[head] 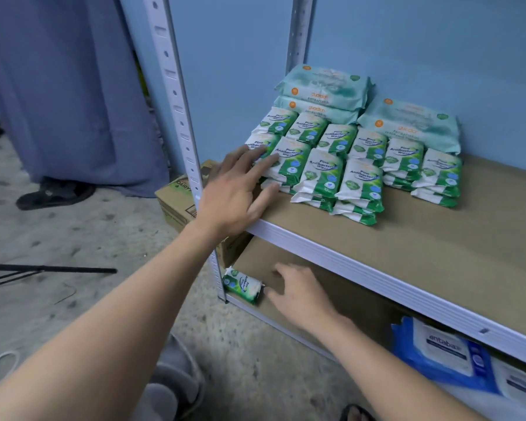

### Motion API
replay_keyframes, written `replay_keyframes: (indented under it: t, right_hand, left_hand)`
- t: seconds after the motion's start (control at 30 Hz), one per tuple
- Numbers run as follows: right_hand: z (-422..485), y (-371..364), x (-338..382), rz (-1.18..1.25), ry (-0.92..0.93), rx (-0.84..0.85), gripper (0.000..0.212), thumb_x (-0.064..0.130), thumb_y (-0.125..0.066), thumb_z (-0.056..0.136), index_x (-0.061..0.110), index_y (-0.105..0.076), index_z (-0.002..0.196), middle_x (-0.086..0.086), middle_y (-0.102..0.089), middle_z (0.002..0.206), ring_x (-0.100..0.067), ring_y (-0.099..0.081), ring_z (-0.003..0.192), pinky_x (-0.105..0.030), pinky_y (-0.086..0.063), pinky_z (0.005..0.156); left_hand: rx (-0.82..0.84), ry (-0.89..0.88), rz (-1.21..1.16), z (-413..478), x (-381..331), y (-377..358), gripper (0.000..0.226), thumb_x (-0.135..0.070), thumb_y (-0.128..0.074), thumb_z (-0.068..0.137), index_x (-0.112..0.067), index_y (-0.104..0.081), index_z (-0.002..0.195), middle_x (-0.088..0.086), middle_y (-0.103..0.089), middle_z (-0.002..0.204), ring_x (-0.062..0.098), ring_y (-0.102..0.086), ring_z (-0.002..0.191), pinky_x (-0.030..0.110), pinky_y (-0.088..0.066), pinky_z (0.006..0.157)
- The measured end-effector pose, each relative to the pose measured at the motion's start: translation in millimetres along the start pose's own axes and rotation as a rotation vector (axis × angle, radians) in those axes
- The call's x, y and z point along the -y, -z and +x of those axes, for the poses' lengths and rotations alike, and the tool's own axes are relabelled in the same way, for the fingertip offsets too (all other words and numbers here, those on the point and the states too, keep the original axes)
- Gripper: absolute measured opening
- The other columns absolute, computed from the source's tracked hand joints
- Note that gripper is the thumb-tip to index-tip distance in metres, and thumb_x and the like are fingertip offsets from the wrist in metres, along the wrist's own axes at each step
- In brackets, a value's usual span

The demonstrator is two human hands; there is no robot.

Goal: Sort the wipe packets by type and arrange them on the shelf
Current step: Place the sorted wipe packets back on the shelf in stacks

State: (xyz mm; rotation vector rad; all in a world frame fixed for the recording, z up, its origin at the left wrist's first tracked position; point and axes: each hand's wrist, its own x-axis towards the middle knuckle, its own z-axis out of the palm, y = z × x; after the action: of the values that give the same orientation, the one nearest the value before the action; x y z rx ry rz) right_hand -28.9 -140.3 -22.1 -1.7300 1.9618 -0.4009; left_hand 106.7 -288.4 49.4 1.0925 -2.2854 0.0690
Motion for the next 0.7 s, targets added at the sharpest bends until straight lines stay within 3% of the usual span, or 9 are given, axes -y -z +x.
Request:
replay_keyframes:
  t: [0.2, 0.3, 0.37, 0.47, 0.6, 0.7]
  right_hand:
    - [64, -68, -48, 0.117, -0.256, 0.067, 0.04, 0.038, -0.068, 0.088, 0.018, -0.062, 0.122, -0.001, -0.066, 0.122, -0.022, -0.058, 0.116, -0.029, -0.048, 0.091]
    - [86, -103, -60, 0.159, -0.328, 0.098, 0.04, 0.035, -0.07, 0.086, 0.017, -0.064, 0.121, -0.003, -0.067, 0.12, -0.022, -0.06, 0.112, -0.027, -0.045, 0.082]
    - [97, -125, -66, 0.185, -0.365, 0.099, 0.036, 0.035, -0.073, 0.083, 0.017, -0.066, 0.113, -0.002, -0.069, 0.112, -0.023, -0.062, 0.105, -0.027, -0.043, 0.075]
    - [116, -155, -73, 0.194, -0.392, 0.097, 0.032, 0.041, -0.075, 0.076, 0.018, -0.061, 0.093, 0.0, -0.07, 0.101, -0.025, -0.063, 0.093, -0.033, -0.052, 0.076]
    - [144, -189, -81, 0.24, -0.382, 0.143, 0.068, 0.059, -0.073, 0.069, 0.021, -0.061, 0.124, 0.0, -0.067, 0.121, -0.025, -0.062, 0.109, -0.035, -0.052, 0.089]
    - [149, -197, -76, 0.207, -0.353, 0.177, 0.06, 0.047, -0.078, 0.076, 0.018, -0.063, 0.126, -0.002, -0.067, 0.122, -0.025, -0.062, 0.111, -0.032, -0.05, 0.09]
  left_hand:
    - [-0.06, -0.021, 0.001, 1, 2, -6, 0.05, -0.052, -0.038, 0.1, -0.033, -0.051, 0.144, -0.007, -0.048, 0.15, 0.024, -0.038, 0.141, 0.044, -0.042, 0.104]
    - [-0.09, -0.019, -0.016, 0, 3, -8, 0.048, -0.047, -0.041, 0.099, -0.031, -0.054, 0.142, -0.006, -0.051, 0.148, 0.024, -0.04, 0.14, 0.044, -0.044, 0.102]
    - [-0.104, -0.011, -0.023, 0, 3, -10, 0.047, -0.045, -0.043, 0.098, -0.03, -0.055, 0.141, -0.005, -0.052, 0.147, 0.024, -0.041, 0.14, 0.043, -0.045, 0.102]
    - [-0.121, -0.018, -0.017, -1, 4, -12, 0.046, -0.042, -0.044, 0.098, -0.029, -0.056, 0.141, -0.005, -0.053, 0.146, 0.024, -0.042, 0.139, 0.041, -0.044, 0.103]
    - [-0.143, -0.028, -0.027, 0, 4, -14, 0.045, -0.041, -0.046, 0.098, -0.027, -0.058, 0.14, -0.005, -0.054, 0.145, 0.024, -0.044, 0.138, 0.04, -0.044, 0.104]
    - [-0.149, -0.018, -0.028, 1, 4, -15, 0.045, -0.041, -0.046, 0.098, -0.028, -0.059, 0.139, -0.005, -0.055, 0.144, 0.023, -0.044, 0.138, 0.039, -0.045, 0.103]
